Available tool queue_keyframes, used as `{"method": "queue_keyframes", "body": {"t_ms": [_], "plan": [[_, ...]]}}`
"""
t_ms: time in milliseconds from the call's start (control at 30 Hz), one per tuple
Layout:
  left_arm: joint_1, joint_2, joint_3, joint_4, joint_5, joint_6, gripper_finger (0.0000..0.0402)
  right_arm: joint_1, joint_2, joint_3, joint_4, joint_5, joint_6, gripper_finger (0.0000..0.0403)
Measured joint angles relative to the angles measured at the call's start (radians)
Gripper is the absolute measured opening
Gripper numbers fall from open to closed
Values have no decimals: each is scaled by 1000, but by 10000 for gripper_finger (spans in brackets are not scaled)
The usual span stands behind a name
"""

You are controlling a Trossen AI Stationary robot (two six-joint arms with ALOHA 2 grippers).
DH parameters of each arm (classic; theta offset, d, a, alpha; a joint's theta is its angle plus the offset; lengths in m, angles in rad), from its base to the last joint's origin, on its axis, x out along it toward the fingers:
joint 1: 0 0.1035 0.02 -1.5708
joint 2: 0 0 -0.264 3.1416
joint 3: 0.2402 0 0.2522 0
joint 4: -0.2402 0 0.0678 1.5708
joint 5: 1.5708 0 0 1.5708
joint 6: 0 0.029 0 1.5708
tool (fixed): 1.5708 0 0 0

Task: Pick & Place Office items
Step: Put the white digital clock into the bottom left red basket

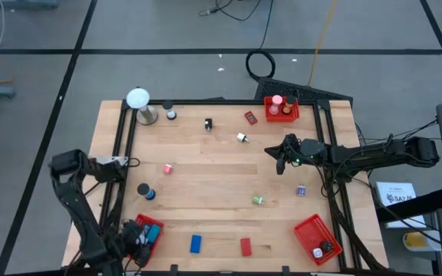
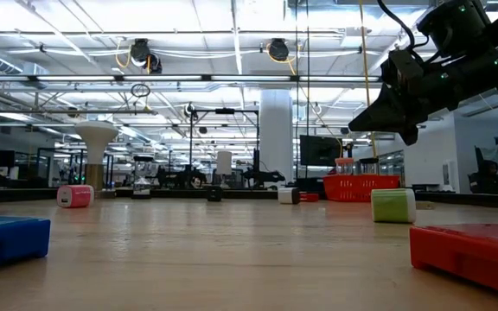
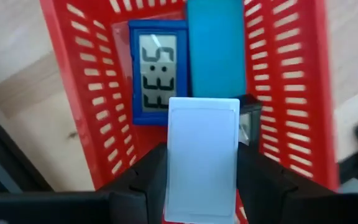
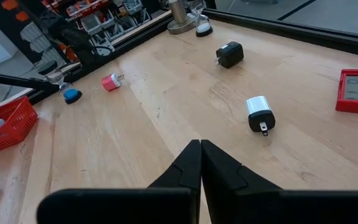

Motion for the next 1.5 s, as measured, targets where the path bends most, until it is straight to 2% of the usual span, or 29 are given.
{"method": "queue_keyframes", "body": {"t_ms": [400,567,667,767,867,1033,1233,1333,1500], "plan": [[3,43,0,-5,30,-2,159,0,0,0,0,-1,22,1],[4,45,0,-4,49,-1,241,0,0,0,0,-1,22,1],[4,44,0,0,66,1,276,0,0,0,0,0,22,1],[4,29,0,5,69,8,290,0,0,0,0,0,21,0],[7,0,0,10,62,29,287,0,0,0,0,2,20,0],[31,-87,-2,-32,18,83,245,-1,0,0,0,3,15,0],[75,-140,-2,-141,-43,184,148,-1,0,0,1,3,7,0],[82,-140,-9,-102,-41,251,92,-1,0,0,0,3,4,0],[82,-139,-92,78,-26,291,14,0,0,0,0,18,4,0]]}}
